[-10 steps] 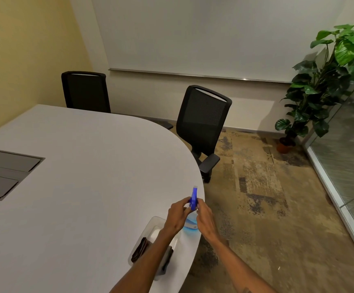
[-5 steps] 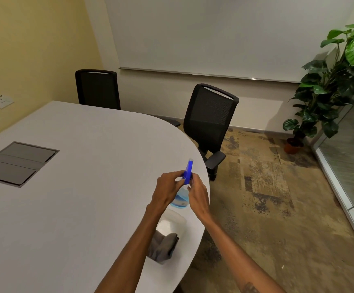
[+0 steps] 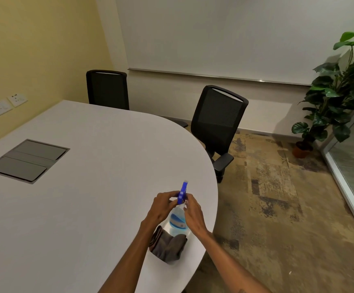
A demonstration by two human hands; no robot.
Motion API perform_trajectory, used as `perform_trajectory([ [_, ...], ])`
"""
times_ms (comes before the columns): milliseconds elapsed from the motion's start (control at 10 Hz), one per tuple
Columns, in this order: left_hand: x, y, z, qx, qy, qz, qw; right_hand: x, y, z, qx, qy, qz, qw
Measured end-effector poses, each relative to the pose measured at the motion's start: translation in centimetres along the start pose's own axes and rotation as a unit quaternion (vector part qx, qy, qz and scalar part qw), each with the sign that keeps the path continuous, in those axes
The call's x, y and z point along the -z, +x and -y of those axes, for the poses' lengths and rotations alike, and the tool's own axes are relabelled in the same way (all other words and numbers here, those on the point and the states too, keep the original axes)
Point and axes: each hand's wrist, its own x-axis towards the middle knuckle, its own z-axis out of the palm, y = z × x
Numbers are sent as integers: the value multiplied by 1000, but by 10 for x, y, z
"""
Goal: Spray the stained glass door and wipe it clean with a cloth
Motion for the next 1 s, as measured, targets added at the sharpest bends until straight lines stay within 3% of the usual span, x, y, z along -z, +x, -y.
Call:
perform_trajectory([
  [400,-23,-4,37,30,-34,23,999,-20,-6,-16,-81,16,34,996],
  [600,-26,-6,44,36,-59,33,997,-26,-4,-24,-37,9,4,999],
  [900,-36,-6,52,13,-52,14,998,-17,-20,-7,-95,33,23,995],
  [1000,-39,-6,57,41,-76,-7,996,-18,-20,-13,-92,11,-1,996],
])
